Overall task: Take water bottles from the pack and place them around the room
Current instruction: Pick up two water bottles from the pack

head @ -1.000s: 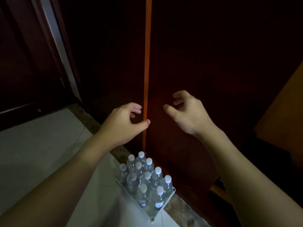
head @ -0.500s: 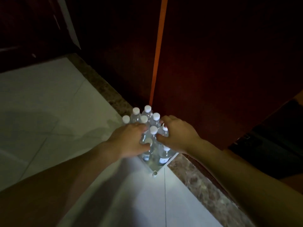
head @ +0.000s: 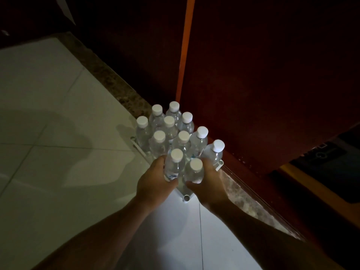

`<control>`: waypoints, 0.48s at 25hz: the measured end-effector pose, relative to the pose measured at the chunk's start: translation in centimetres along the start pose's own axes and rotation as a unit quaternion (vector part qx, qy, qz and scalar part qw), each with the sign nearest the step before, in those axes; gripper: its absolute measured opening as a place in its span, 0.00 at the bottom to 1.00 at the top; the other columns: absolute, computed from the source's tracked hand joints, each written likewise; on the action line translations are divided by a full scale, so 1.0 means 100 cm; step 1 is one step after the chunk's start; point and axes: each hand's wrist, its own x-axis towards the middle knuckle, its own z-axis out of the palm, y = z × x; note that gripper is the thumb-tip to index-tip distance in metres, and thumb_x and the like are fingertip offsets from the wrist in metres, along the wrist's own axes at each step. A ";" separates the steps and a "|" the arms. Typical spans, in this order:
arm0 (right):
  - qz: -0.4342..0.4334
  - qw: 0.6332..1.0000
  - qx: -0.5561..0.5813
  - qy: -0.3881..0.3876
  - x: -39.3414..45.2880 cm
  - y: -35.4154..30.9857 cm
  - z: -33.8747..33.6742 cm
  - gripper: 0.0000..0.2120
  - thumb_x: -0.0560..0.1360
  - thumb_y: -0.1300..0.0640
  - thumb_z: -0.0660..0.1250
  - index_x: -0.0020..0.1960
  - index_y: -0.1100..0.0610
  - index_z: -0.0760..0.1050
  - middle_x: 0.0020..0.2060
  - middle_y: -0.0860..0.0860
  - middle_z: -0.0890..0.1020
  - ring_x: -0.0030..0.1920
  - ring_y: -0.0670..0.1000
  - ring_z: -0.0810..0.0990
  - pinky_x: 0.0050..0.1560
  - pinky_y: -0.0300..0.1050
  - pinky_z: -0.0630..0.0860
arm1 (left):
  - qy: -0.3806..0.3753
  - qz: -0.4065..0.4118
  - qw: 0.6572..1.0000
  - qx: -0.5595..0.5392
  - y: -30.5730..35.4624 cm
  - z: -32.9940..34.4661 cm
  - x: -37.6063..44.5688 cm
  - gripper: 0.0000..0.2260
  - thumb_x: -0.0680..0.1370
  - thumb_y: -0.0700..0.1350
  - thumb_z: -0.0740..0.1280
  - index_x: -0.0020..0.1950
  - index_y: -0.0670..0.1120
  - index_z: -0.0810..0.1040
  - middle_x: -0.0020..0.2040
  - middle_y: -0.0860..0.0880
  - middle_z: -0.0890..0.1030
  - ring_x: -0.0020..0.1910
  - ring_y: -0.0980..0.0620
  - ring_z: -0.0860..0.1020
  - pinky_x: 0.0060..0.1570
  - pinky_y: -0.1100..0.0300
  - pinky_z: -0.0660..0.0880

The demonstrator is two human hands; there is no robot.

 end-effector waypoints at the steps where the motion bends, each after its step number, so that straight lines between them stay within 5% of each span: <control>1: 0.016 1.000 0.004 -0.009 0.000 0.005 0.003 0.24 0.65 0.63 0.78 0.56 0.48 0.74 0.47 0.43 0.83 0.47 0.42 0.81 0.42 0.34 0.76 | 0.022 0.014 0.999 0.022 -0.004 0.004 -0.001 0.22 0.69 0.58 0.75 0.61 0.61 0.73 0.52 0.63 0.81 0.48 0.58 0.80 0.41 0.72 0.69; 6: 0.021 0.999 -0.018 -0.022 0.001 0.015 0.008 0.22 0.64 0.57 0.82 0.53 0.46 0.76 0.45 0.44 0.84 0.46 0.44 0.82 0.46 0.44 0.79 | 0.088 0.098 0.987 0.092 -0.010 0.014 0.008 0.37 0.65 0.60 0.79 0.70 0.51 0.73 0.60 0.50 0.84 0.55 0.47 0.84 0.49 0.55 0.81; 9: 0.024 0.999 -0.023 -0.026 0.003 0.015 0.004 0.25 0.64 0.58 0.82 0.57 0.48 0.75 0.48 0.44 0.84 0.49 0.46 0.82 0.49 0.46 0.79 | 0.095 0.122 0.985 0.081 -0.007 0.013 0.013 0.35 0.64 0.59 0.81 0.68 0.51 0.75 0.60 0.50 0.84 0.55 0.48 0.83 0.50 0.54 0.81; 12: 0.027 0.999 0.037 -0.017 -0.001 0.014 0.005 0.25 0.62 0.59 0.82 0.55 0.50 0.77 0.46 0.44 0.85 0.46 0.44 0.83 0.42 0.36 0.78 | 0.094 0.123 0.986 0.067 -0.004 0.008 0.013 0.32 0.65 0.59 0.80 0.65 0.54 0.76 0.58 0.53 0.85 0.55 0.51 0.83 0.49 0.59 0.79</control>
